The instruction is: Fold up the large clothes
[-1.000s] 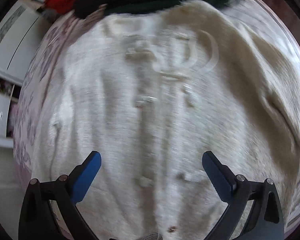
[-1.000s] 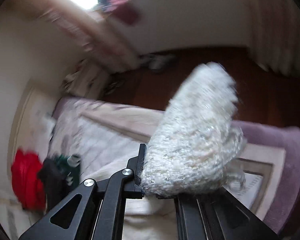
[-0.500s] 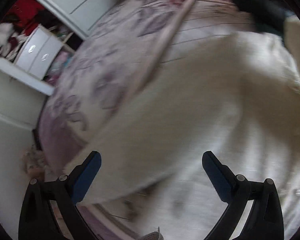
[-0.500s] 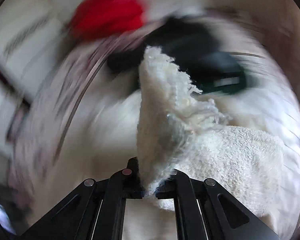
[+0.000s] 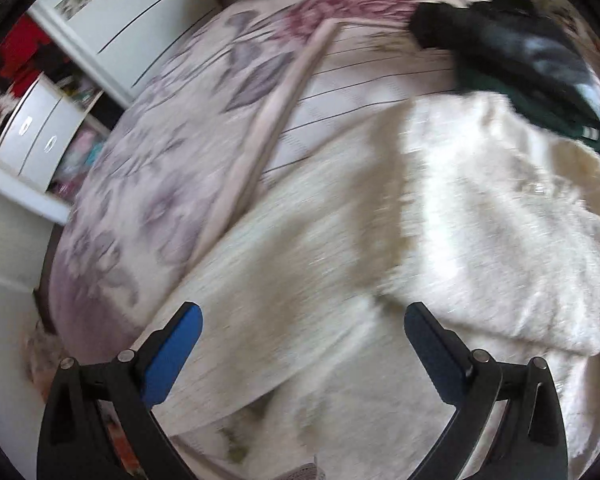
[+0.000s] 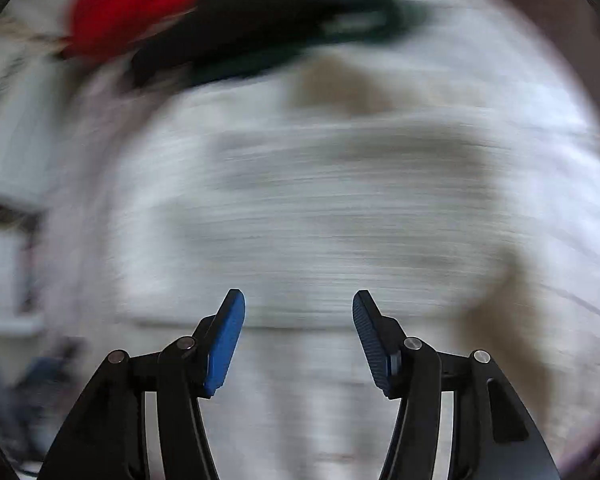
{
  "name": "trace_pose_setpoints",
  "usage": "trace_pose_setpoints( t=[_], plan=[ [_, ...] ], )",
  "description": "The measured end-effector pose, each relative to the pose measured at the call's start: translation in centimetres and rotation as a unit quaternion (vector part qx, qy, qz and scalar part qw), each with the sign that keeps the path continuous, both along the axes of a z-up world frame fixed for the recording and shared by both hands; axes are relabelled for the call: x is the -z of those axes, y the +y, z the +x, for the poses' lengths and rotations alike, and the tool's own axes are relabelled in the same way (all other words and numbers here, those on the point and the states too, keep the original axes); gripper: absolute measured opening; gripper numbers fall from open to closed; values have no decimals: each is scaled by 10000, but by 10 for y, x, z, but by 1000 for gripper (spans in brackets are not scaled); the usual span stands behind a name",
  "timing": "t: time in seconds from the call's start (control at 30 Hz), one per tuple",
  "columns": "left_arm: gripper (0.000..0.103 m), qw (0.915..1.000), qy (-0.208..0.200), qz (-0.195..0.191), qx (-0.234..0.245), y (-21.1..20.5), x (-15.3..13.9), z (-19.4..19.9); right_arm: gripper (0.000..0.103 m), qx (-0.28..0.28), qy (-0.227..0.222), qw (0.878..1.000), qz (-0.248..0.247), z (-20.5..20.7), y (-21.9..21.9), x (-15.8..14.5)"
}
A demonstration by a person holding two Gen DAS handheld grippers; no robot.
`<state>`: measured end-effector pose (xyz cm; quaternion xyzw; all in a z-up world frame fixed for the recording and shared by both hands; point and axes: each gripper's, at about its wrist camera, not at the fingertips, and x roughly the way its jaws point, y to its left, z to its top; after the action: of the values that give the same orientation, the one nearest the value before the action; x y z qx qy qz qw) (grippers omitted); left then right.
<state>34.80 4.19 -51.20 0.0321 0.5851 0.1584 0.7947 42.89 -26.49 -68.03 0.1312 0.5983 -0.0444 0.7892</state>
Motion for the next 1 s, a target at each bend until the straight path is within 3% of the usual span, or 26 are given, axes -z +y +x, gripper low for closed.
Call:
trace_pose_setpoints(
  t=[0.07, 0.17, 0.2, 0.23, 0.3, 0.37, 0.43, 0.53, 0.6, 0.7, 0.77, 0.87, 1.0],
  plan=[
    [103, 9998, -36, 54, 202, -20, 8, 15, 59, 443, 542, 9951, -693, -11, -44, 22],
    [103, 9989, -27, 218, 405, -46, 27, 34, 55, 348, 1179, 9888, -846, -11, -79, 69],
    [103, 9986, -1, 266, 457, -51, 34, 40, 46, 369, 1187, 9882, -890, -7, -84, 78],
    [103, 9982, 32, 329, 504, -57, 41, 45, 45, 597, 1080, 9882, -906, -6, -91, 83],
    [103, 9976, 114, 391, 561, -66, 54, 55, 43, 1520, 709, 9843, -554, -14, -117, 80],
    [103, 9972, 179, 459, 565, -70, 66, 62, 42, 2481, 331, 9681, 89, -33, -142, 83],
    [103, 9967, 398, 470, 536, -72, 84, 69, 43, 2817, 314, 9574, 549, -46, -150, 96],
    [103, 9967, 585, 375, 407, -68, 95, 72, 43, 2704, 331, 9598, 675, -59, -144, 95],
    [103, 9974, 561, 301, 338, -64, 90, 69, 43, 2671, 398, 9610, 592, -70, -146, 77],
    [103, 9982, 456, 263, 279, -58, 82, 63, 43, 2773, 288, 9602, -161, -94, -132, 40],
    [103, 9982, 519, 212, 213, -57, 87, 63, 43, 2473, 44, 9682, -372, -97, -112, 27],
    [103, 9981, 577, 178, 155, -54, 101, 64, 43, 1606, 7, 9856, -536, -81, -63, 43],
    [103, 9990, 381, 130, 192, -53, 97, 60, 43, 1382, 832, 9839, -764, -38, -37, 88]
  ],
)
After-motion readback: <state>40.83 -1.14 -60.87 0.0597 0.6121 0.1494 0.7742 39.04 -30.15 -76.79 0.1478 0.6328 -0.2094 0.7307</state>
